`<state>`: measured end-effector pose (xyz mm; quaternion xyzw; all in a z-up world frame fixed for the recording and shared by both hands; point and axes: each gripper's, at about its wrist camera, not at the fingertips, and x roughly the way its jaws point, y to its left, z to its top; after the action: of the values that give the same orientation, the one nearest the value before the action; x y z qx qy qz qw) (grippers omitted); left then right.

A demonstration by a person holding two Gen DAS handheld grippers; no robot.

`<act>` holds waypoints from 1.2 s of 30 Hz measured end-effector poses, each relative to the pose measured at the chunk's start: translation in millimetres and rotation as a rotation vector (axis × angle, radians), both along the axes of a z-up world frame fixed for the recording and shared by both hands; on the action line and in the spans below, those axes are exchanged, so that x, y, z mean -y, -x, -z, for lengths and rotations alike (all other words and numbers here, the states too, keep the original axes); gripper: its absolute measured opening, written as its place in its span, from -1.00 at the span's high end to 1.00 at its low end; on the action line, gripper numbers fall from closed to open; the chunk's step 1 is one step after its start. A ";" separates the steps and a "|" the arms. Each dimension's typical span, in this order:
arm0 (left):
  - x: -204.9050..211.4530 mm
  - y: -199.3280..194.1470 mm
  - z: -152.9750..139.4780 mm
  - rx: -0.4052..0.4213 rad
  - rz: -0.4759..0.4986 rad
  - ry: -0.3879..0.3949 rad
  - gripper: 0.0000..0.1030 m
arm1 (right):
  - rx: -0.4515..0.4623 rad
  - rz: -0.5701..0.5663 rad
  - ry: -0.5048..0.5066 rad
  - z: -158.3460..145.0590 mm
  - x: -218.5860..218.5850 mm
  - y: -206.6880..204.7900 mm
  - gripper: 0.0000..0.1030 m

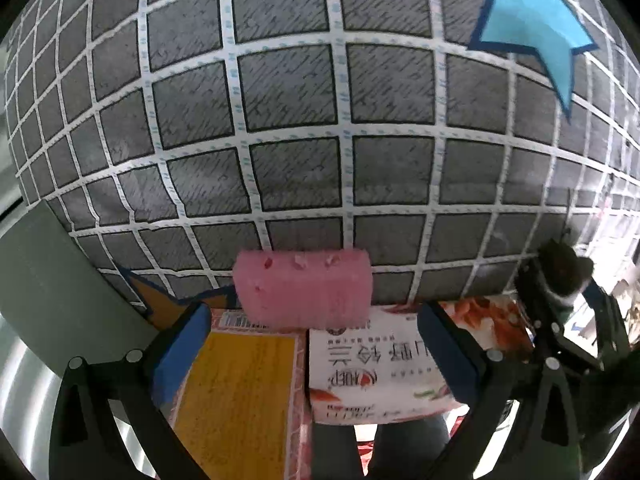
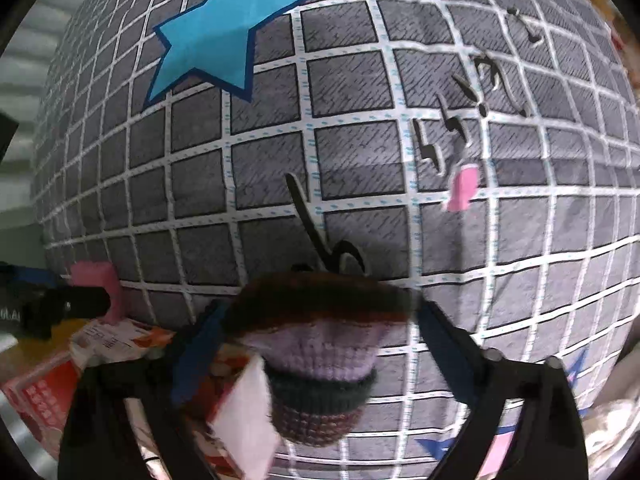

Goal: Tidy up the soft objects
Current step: 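Grasp the pink holed sponge with the left tool while the right tool grasps the striped knit cap, then lift the pink sponge and striped knit cap and carry them toward the box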

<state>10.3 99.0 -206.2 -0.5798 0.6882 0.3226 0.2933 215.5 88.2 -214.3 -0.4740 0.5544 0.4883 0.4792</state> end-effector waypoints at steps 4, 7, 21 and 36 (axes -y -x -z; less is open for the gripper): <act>5.9 -8.3 9.4 -0.036 0.016 0.001 -0.99 | -0.011 -0.039 -0.046 -11.5 5.2 1.7 -0.11; 7.2 -12.3 18.5 -0.072 0.062 0.006 -0.99 | -0.069 -0.015 -0.051 -18.3 7.1 -4.8 -0.11; 5.1 -61.5 17.5 -0.024 0.111 -0.067 -0.44 | -0.176 0.062 -0.099 -42.2 22.0 -60.1 -0.11; 23.5 -178.6 -70.3 0.143 0.318 -0.429 -0.44 | -0.155 0.106 -0.094 -55.3 45.6 -94.3 -0.11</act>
<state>188.9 75.6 -135.9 -0.4106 0.6641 0.3690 0.5041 309.9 42.6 -159.0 -0.3819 0.5905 0.5230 0.4816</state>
